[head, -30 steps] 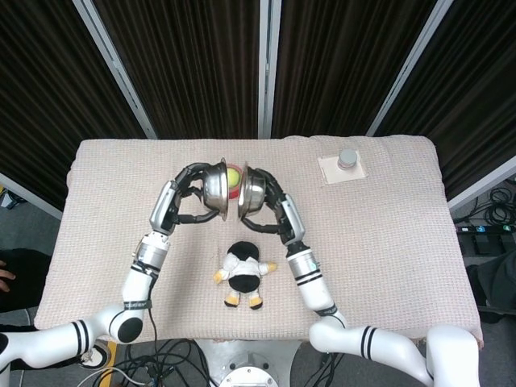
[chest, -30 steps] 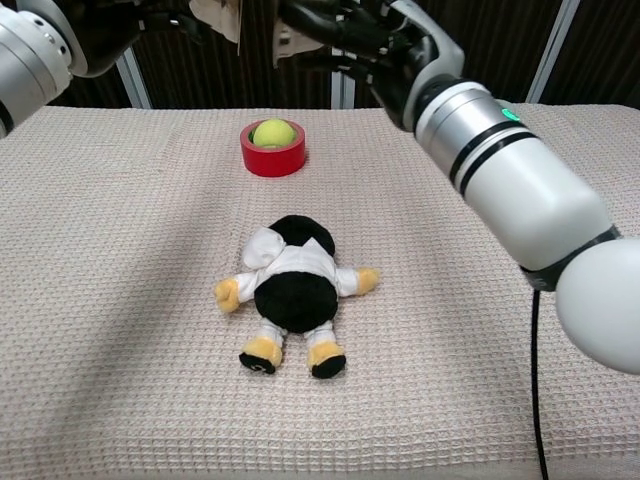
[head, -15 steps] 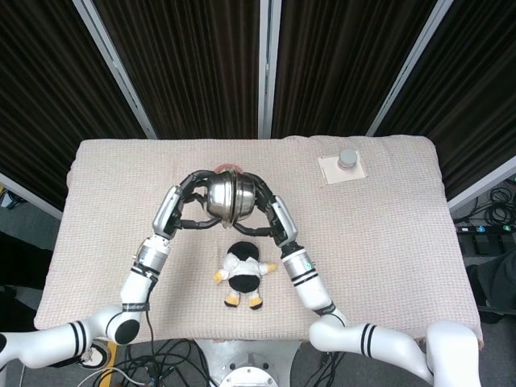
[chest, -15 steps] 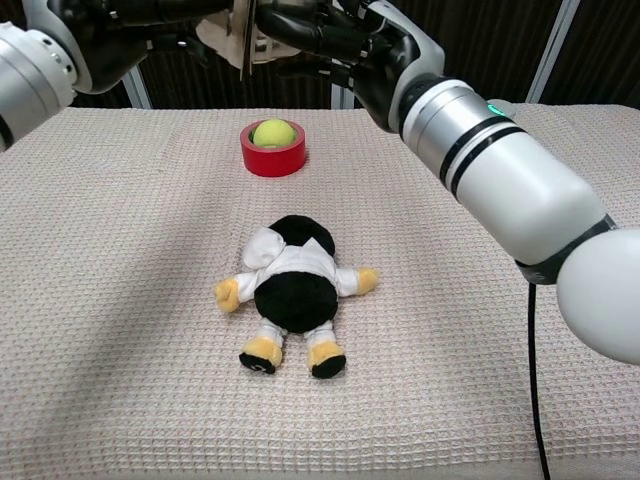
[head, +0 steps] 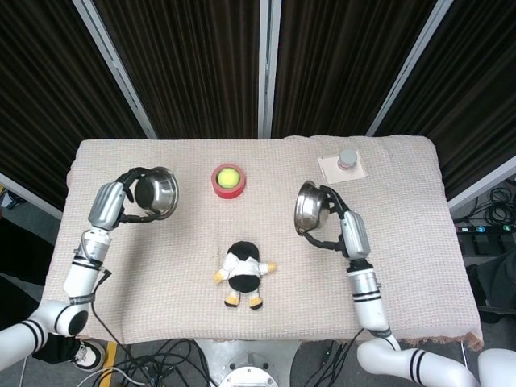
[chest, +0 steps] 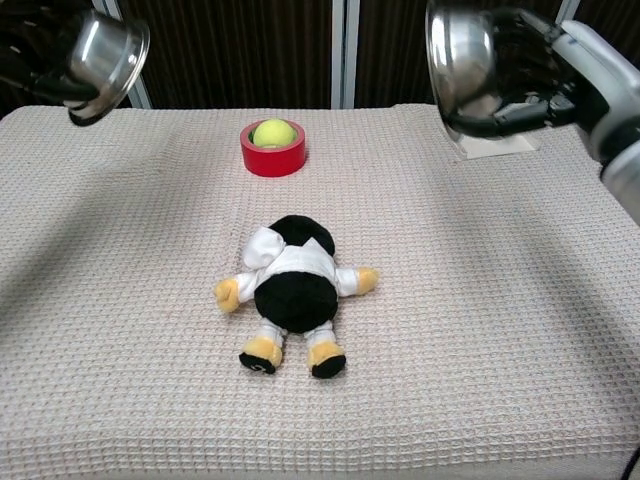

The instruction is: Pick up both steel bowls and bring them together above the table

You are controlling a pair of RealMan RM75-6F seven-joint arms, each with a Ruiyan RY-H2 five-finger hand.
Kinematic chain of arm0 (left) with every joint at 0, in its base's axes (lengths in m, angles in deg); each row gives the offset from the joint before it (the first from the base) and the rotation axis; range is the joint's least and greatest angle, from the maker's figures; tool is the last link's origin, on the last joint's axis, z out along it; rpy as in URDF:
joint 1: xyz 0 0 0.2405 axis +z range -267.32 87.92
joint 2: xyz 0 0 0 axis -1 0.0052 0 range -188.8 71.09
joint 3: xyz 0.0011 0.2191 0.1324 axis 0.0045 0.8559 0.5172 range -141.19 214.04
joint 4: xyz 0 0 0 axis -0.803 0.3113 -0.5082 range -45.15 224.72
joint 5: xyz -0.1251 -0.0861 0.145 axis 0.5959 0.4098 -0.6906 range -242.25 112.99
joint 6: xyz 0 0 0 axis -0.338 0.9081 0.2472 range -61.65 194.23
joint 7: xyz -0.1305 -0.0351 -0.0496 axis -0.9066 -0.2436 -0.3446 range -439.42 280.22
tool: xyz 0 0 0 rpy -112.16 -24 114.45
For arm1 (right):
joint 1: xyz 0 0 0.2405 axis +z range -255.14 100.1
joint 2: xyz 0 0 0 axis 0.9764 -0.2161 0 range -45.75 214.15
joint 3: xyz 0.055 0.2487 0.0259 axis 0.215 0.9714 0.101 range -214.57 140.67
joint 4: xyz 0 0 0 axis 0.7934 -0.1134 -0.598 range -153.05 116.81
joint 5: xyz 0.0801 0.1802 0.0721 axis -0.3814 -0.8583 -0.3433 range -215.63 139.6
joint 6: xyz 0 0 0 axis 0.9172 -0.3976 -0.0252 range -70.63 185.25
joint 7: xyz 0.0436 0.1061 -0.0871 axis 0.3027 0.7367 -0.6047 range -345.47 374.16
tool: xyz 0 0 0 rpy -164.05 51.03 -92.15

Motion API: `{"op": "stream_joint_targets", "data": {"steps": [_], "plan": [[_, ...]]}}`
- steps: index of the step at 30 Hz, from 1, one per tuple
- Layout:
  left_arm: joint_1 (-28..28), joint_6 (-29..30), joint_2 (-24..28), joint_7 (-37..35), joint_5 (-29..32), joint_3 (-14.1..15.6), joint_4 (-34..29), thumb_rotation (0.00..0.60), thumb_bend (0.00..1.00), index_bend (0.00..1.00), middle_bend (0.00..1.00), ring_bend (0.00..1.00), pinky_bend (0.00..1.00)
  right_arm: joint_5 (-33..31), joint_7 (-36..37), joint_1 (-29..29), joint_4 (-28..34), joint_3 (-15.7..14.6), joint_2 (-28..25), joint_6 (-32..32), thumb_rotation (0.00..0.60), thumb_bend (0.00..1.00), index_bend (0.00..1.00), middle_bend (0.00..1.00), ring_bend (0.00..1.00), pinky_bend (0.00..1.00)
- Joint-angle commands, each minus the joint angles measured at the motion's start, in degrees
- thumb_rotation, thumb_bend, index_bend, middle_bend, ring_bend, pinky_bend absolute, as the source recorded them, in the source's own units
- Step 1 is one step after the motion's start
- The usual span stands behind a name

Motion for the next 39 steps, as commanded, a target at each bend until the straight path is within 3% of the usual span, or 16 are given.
{"op": "stream_joint_targets", "data": {"steps": [1,7,12,14,17,19,21,24,29,31,36,39], "plan": [[-1.61,-7.65,3.95,12.63,-2.0,5.69,4.25,0.6,0.12,0.47,0.47,0.42,0.58,-7.28,-25.37,-9.18,12.02,-8.69,-10.22,-3.72,0.6,0.17,0.44,0.32,0.26,0.38],[-3.59,-11.52,0.2,21.64,-1.35,7.43,7.69,0.6,0.12,0.45,0.46,0.41,0.57,-14.76,-35.0,-8.64,16.92,-9.67,-11.95,0.87,0.6,0.17,0.4,0.3,0.24,0.34],[-4.81,-13.92,-1.66,22.01,-0.58,7.51,10.15,0.6,0.12,0.44,0.44,0.41,0.55,-18.41,-38.75,-7.53,17.43,-9.59,-11.23,3.39,0.6,0.17,0.37,0.28,0.23,0.33],[-5.27,-15.12,-1.48,21.78,-0.69,7.9,10.07,0.6,0.1,0.37,0.41,0.38,0.53,-19.3,-38.82,-7.02,17.19,-9.08,-11.01,4.41,0.6,0.17,0.35,0.28,0.22,0.33],[-5.81,-17.85,0.02,20.89,-0.37,8.56,8.14,0.6,0.05,0.09,0.26,0.24,0.38,-20.33,-38.49,-6.26,16.96,-8.48,-10.99,6.11,0.6,0.15,0.24,0.23,0.17,0.29],[-6.03,-18.81,0.72,20.29,-0.25,8.77,7.26,0.6,0.02,0.02,0.13,0.13,0.26,-21.03,-38.6,-5.76,17.21,-8.37,-11.41,7.38,0.6,0.11,0.12,0.17,0.09,0.22],[-6.14,-19.08,1.28,19.48,-0.1,8.69,6.54,0.6,0.0,0.0,0.04,0.05,0.17,-21.24,-39.09,-5.3,17.54,-8.3,-11.95,7.92,0.6,0.05,0.01,0.05,0.01,0.09],[-5.74,-17.31,1.06,17.79,-0.52,8.36,6.89,0.6,0.0,0.0,0.0,0.0,0.09,-19.93,-37.53,-5.53,17.78,-7.96,-12.04,7.16,0.6,0.0,0.0,0.0,0.0,0.0],[-4.88,-15.39,2.58,19.9,0.0,8.22,5.91,0.6,0.0,0.0,0.0,0.0,0.07,-18.54,-36.02,-6.28,18.41,-8.31,-13.05,6.26,0.6,0.0,0.0,0.0,0.0,0.0],[-3.55,-13.84,4.03,21.62,1.22,8.03,3.38,0.6,0.0,0.0,0.0,0.0,0.07,-17.55,-35.66,-6.73,18.98,-8.63,-13.47,5.46,0.6,0.0,0.0,0.0,0.0,0.0],[6.44,2.05,5.99,26.96,5.03,7.51,-6.61,0.6,0.0,0.0,0.0,0.0,0.07,-8.04,-32.92,-9.93,16.85,-10.9,-13.16,-2.04,0.6,0.0,0.0,0.0,0.0,0.0],[13.22,10.61,6.13,30.12,6.69,9.25,-12.82,0.6,0.0,0.0,0.0,0.0,0.07,0.03,-28.38,-11.87,11.45,-12.4,-11.96,-7.29,0.6,0.0,0.0,0.0,0.0,0.0]]}}
